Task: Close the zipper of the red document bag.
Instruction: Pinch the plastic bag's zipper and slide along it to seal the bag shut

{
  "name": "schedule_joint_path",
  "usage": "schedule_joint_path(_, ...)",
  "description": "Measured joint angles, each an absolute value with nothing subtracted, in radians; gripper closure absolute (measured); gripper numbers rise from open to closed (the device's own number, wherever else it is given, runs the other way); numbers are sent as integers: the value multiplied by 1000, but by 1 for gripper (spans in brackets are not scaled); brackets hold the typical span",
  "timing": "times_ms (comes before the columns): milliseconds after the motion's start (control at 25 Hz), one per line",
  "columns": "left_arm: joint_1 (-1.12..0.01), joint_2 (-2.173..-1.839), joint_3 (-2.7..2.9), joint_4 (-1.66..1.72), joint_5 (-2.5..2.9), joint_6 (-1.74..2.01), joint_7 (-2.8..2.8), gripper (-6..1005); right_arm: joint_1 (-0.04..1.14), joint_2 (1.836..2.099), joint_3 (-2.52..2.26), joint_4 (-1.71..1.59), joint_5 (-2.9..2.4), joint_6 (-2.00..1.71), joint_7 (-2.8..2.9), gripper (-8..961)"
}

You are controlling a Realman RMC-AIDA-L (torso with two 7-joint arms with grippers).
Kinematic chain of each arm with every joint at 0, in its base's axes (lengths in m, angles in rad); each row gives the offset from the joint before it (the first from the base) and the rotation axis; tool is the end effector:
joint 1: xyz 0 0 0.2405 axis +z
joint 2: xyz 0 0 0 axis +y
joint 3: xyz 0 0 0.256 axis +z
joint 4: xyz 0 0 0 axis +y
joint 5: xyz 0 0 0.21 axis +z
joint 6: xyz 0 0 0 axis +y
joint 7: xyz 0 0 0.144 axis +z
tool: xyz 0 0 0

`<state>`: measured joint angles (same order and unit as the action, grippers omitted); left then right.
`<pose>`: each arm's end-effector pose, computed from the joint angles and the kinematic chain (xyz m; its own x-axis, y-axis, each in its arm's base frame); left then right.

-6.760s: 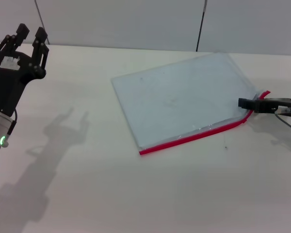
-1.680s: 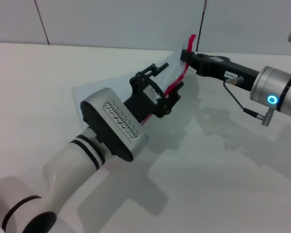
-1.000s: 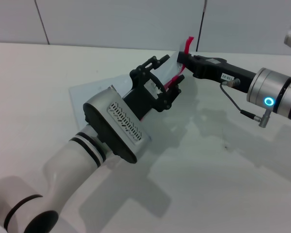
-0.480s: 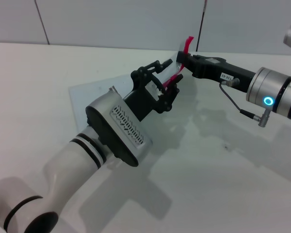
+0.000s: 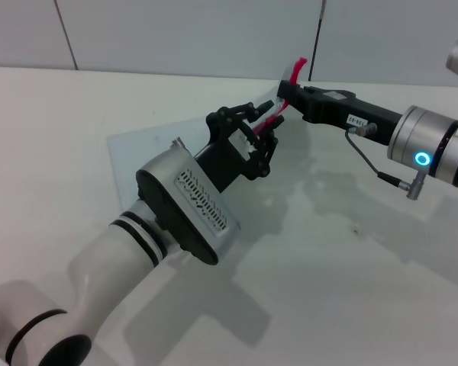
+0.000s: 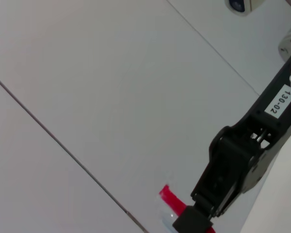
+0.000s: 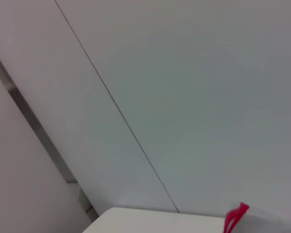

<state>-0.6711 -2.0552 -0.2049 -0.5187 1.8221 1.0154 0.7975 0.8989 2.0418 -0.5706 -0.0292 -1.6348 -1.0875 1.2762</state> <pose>-0.1944 0.3462 -0.1117 0.9097 -0.3982 0.1178 -0.0635 -0.4138 -0.9081 0.1925 0.4140 -0.0627 0.4904 -0.4625 -0.7386 -0.7462 -0.6607 -0.0816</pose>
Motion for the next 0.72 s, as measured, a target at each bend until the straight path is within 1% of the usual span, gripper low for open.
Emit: schedule_joint_path(720, -670, -2053, -210, -518, 1821, 1010, 801, 887, 899, 2043, -575, -20, -1640, -1086, 1269, 940)
